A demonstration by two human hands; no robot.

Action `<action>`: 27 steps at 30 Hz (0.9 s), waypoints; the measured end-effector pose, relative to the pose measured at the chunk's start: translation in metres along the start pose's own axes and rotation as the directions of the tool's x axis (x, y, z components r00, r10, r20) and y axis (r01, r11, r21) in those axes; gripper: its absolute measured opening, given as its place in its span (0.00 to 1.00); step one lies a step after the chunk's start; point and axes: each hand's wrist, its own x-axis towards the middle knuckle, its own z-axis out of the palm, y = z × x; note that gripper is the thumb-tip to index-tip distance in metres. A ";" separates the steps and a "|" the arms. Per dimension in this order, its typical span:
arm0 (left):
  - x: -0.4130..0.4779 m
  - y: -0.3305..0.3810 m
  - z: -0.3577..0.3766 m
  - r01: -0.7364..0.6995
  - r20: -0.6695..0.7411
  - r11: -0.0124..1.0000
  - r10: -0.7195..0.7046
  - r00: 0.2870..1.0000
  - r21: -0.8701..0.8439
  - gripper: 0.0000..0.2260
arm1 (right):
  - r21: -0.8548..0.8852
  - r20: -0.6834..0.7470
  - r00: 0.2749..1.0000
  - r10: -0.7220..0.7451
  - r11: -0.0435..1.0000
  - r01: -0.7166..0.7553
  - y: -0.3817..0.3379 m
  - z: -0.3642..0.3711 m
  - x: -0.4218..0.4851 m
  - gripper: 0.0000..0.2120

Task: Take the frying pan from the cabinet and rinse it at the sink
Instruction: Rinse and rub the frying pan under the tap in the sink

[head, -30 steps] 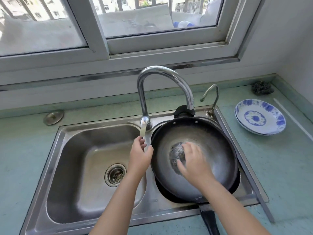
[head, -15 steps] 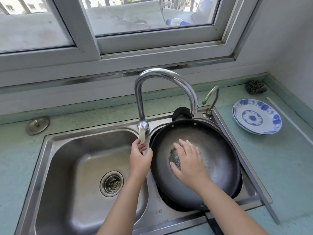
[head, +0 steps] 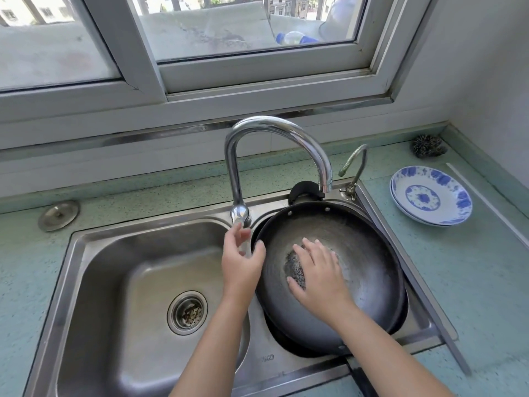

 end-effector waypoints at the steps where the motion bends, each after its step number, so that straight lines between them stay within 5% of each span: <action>1: 0.005 0.006 0.000 0.008 -0.014 1.000 -0.009 1.000 -0.020 0.19 | 0.000 0.000 1.000 0.003 1.000 -0.003 0.000 -0.001 0.000 0.28; 8: 0.004 -0.007 -0.007 0.001 -0.062 0.976 0.013 0.998 0.216 0.22 | 0.019 0.011 1.000 0.011 1.000 -0.012 -0.003 -0.002 -0.007 0.28; 27: 0.020 -0.014 -0.013 0.046 0.074 0.983 -0.060 0.995 0.177 0.21 | 0.043 0.092 0.995 0.035 0.998 -0.039 -0.013 -0.003 -0.010 0.29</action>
